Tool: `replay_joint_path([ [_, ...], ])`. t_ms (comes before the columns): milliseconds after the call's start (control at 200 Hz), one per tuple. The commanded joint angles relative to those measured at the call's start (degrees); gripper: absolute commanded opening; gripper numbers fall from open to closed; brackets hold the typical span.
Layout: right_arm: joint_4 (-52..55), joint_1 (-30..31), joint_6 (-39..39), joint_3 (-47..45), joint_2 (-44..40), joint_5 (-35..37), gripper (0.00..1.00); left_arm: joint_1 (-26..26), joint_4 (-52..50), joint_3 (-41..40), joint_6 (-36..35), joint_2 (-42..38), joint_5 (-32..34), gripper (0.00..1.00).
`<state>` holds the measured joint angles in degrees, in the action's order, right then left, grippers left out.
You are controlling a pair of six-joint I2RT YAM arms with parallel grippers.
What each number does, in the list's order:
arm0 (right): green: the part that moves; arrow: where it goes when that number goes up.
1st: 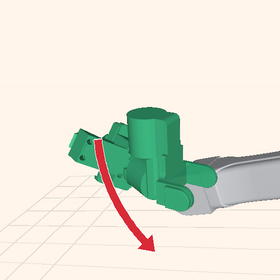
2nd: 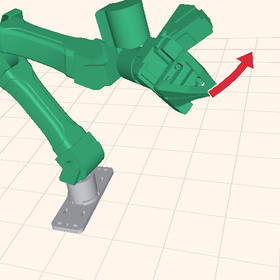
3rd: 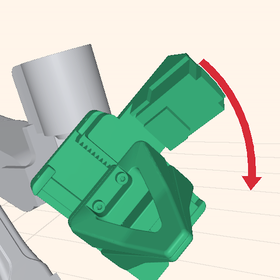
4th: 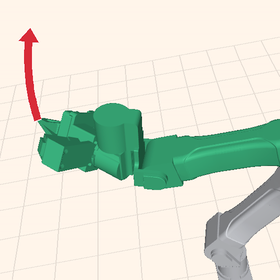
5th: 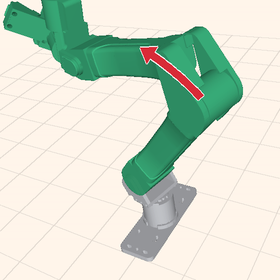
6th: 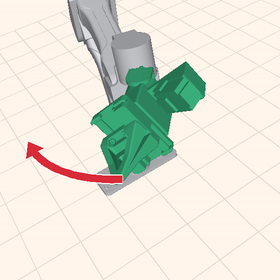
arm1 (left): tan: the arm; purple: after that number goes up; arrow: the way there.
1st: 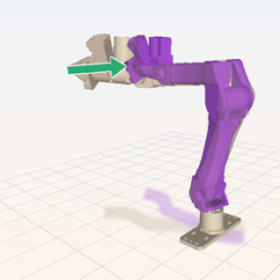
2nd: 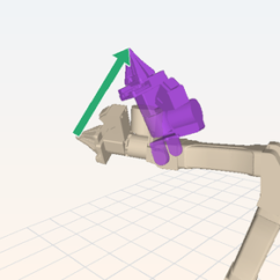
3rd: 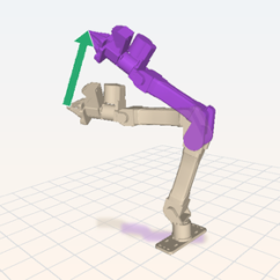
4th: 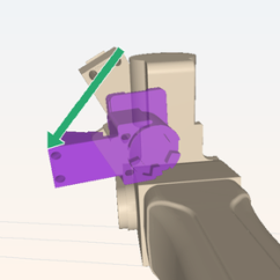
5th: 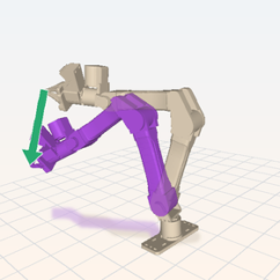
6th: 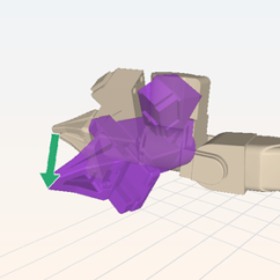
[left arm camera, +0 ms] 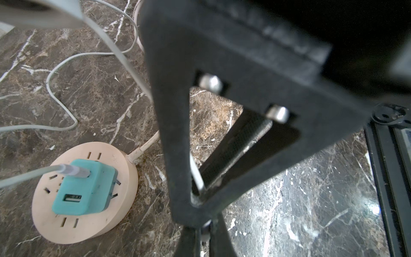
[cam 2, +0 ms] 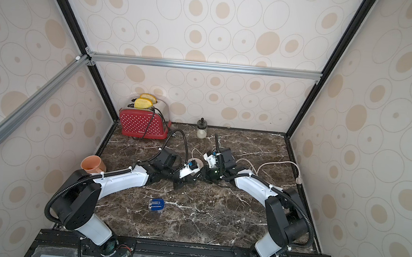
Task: Charge the electric shaver
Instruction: Pick up the charging cable from the center of the board.
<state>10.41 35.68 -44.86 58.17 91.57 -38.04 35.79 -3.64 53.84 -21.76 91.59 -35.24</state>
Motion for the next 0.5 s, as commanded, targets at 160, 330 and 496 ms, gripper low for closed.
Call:
replay_joint_path([
  [160,3.1,0.2,1.4,2.3,1.6,-2.4,0.21,0.3,-0.6,2.8,-2.9,-1.3,-0.4,0.0],
  [330,3.3,-1.0,1.5,2.3,1.0,-2.9,0.25,0.4,-1.6,2.7,-3.9,-1.3,-0.2,0.0],
  [496,5.0,-2.0,3.5,3.1,0.7,-4.2,0.21,0.3,-1.8,2.5,-4.3,-1.6,-0.1,0.0],
])
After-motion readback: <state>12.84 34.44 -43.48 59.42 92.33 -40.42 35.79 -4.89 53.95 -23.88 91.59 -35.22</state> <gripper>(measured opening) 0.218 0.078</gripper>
